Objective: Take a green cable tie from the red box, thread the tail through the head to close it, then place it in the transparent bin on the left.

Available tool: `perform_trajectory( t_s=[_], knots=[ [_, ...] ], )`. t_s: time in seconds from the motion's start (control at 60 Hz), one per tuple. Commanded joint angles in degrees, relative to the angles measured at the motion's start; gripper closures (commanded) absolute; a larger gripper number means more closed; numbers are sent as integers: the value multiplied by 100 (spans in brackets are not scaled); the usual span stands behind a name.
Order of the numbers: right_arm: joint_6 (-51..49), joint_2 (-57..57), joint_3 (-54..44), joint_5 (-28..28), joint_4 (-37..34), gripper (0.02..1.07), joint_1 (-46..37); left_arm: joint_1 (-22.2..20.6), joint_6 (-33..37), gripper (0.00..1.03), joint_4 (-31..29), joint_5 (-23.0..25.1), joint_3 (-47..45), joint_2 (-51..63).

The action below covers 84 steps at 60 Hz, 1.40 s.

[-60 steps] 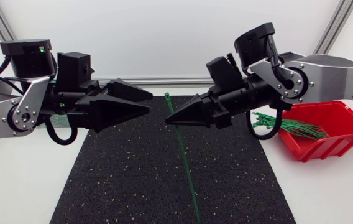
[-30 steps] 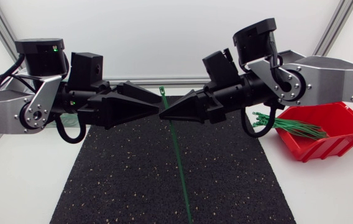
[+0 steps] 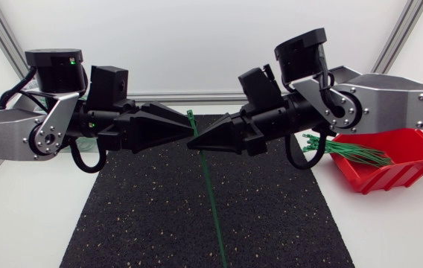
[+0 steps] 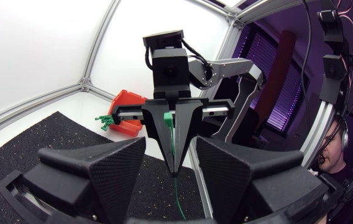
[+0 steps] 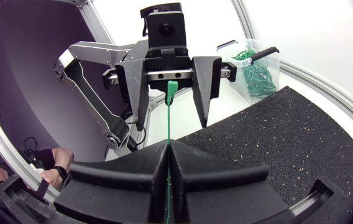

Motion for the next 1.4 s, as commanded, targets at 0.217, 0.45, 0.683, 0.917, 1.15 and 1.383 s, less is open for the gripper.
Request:
perform_trajectory(
  t_s=[0.217, 0.45, 0.683, 0.917, 1.15, 1.383],
  knots=[
    [121, -99, -199, 150, 136, 101, 95, -116, -121, 69, 113, -1, 126, 78],
    [130, -178, -234, 185, 171, 101, 78, -169, -121, 73, 139, -71, 74, 60],
    [156, -239, -269, 221, 206, 101, 43, -178, -121, 79, 175, -124, 30, 34],
    [156, -319, -339, 256, 250, 101, -1, -160, -138, 84, 175, -177, 12, -19],
    [156, -327, -366, 273, 276, 101, -45, -151, -138, 88, 183, -221, -23, -54],
    [156, -336, -375, 273, 285, 101, -36, -142, -156, 92, 201, -256, -14, -89]
  ],
)
